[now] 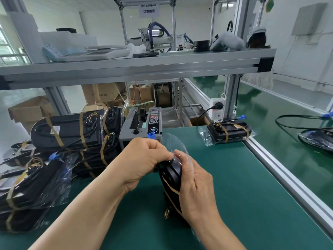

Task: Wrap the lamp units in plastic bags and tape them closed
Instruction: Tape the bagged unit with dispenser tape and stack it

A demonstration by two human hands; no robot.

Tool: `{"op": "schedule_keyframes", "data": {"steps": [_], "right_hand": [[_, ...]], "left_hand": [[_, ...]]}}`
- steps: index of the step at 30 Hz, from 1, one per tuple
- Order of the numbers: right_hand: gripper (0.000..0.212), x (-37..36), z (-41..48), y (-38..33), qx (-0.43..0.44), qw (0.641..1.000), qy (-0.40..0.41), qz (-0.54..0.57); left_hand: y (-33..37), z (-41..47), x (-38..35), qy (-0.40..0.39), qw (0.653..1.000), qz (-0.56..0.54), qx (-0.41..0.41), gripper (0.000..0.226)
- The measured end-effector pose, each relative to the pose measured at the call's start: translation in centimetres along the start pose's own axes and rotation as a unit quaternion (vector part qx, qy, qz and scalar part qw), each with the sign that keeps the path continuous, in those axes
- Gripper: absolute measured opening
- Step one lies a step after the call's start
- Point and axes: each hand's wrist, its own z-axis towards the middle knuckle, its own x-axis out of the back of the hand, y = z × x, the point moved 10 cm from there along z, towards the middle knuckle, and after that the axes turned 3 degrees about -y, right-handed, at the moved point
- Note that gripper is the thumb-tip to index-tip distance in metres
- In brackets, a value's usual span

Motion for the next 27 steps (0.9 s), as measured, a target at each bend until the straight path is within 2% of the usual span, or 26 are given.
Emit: {"op": "schedule_keyframes", "data": {"steps": [7,18,20,22,25,27], "right_hand": [[0.043,-0.2,-0.2,-0.5,0.013,1.0,-0.005,-0.011],[0.034,-0.3,-0.3,-0.9,0.031,0.999,-0.009,-0.044],[0.04,-0.3,-0.3,-0.9,0.028,0.998,-0.012,-0.055],[0.047,-0.2,-0.3,-0.9,0.023,0.998,-0.011,-0.056],[0.059,-0.3,-0.3,-0.7,0.03,0.997,-0.015,-0.069],[0.057,-0.4,-0.3,-0.6,0.03,0.997,-0.014,-0.064]], "left_hand": [[-0.7,0.0,0.4,0.016,1.0,-0.007,0.007,0.029],[-1.1,-0.2,1.0,0.05,0.998,0.017,-0.02,0.021],[-1.5,-0.4,1.3,0.073,0.997,0.007,-0.011,0.021],[-2.5,-0.5,1.5,0.09,0.996,-0.019,0.011,0.034],[-3.1,-0.5,1.3,0.106,0.994,-0.034,0.014,0.013],[-3.3,-0.4,1.5,0.123,0.992,-0.036,0.013,0.016]]}}
